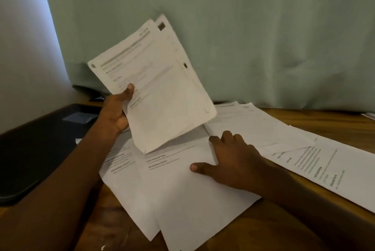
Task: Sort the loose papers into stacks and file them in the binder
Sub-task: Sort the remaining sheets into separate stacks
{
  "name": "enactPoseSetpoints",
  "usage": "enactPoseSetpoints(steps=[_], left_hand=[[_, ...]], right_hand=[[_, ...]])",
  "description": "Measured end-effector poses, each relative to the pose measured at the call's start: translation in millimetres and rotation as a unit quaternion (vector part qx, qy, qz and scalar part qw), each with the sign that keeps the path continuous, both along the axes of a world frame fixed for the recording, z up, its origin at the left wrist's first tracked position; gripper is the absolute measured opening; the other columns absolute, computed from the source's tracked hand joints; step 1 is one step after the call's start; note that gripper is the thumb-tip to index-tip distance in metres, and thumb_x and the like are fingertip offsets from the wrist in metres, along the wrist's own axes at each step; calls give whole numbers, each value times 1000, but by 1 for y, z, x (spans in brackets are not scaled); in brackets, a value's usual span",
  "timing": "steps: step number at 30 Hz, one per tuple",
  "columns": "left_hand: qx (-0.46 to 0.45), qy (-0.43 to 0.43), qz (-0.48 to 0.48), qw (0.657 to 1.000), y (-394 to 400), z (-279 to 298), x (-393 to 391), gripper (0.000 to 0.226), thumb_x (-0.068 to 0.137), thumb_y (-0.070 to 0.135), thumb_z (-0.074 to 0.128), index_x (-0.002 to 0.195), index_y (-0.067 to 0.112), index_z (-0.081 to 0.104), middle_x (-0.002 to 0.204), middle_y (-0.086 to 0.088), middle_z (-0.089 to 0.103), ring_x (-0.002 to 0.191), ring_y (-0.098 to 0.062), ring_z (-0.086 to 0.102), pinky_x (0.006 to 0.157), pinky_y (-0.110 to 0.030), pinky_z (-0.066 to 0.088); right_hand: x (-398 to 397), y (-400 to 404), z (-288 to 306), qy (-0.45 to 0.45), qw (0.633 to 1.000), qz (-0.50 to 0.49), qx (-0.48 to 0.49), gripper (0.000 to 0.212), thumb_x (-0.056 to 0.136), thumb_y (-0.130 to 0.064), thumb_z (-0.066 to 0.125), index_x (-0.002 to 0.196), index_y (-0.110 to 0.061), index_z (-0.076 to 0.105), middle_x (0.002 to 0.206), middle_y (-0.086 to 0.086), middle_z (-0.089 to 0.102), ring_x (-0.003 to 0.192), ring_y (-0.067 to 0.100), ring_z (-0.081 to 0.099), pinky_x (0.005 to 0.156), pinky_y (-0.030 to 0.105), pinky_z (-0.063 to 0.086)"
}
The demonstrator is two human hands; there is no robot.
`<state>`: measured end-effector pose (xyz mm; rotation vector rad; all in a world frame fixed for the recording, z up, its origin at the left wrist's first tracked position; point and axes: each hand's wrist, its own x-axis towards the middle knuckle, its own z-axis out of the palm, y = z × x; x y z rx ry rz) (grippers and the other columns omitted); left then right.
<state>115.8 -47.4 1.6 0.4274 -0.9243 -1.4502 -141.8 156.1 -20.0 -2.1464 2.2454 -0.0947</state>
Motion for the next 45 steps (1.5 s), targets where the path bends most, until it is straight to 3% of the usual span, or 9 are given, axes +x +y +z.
enactPoseSetpoints(steps=[8,12,16,20,26,29,32,37,45], left_hand=[[-79,-75,-30,994,9,6,-12,55,95,8,54,150,11,47,146,-13,57,131,-31,57,104,-48,51],[-64,-73,-14,995,12,7,-14,60,87,8,61,146,9,51,141,-13,61,127,-32,60,97,-46,56],[-63,-97,42,992,15,16,-9,54,88,-1,65,140,6,57,134,-15,66,120,-33,65,88,-41,61],[-55,-94,85,990,19,24,-4,38,92,-4,65,125,13,67,121,-11,74,107,-31,72,82,-44,63],[-56,-100,120,986,19,26,0,40,91,-3,68,129,10,65,119,-10,74,105,-31,73,71,-39,63],[-59,-101,115,986,20,25,-1,37,91,-2,67,126,12,67,122,-12,73,109,-34,71,78,-43,63],[-61,-103,106,987,23,26,-3,35,92,-1,67,124,14,68,121,-11,74,108,-33,71,77,-43,63],[-63,-91,91,990,28,28,-5,39,91,-1,67,128,11,66,121,-11,73,105,-31,73,73,-40,63],[-72,-80,69,992,31,30,-3,52,84,2,69,135,9,62,125,-11,72,110,-31,71,75,-39,63]], right_hand=[[-29,-11,6,-101,993,-47,-23,92,74,-78,69,141,-23,41,131,5,38,121,26,46,98,39,47],[-31,-16,11,-159,985,-35,-58,86,75,-44,87,145,-31,40,132,0,40,119,21,51,97,30,47],[-35,-22,6,-172,979,-30,-106,72,78,-8,82,136,-36,49,124,-6,43,104,15,60,86,24,53],[-45,-24,11,-223,958,-12,-180,55,82,3,76,117,-37,64,116,-9,53,98,9,61,80,17,51],[-71,-22,25,-282,891,-13,-355,44,83,5,77,114,-27,72,109,-7,64,93,10,64,74,14,49],[-82,-25,30,-352,877,-43,-323,48,86,6,75,121,-25,68,101,-9,67,86,4,64,60,6,42],[-88,-29,29,-417,859,-64,-290,42,89,0,72,122,-25,66,92,-6,71,82,6,65,61,16,42],[-92,-34,26,-409,862,-70,-291,14,96,-11,67,103,-22,72,88,-5,69,83,8,61,65,18,41],[-93,-37,25,-417,853,-59,-310,11,98,-11,63,96,-18,69,94,-2,70,90,13,64,69,19,44]])
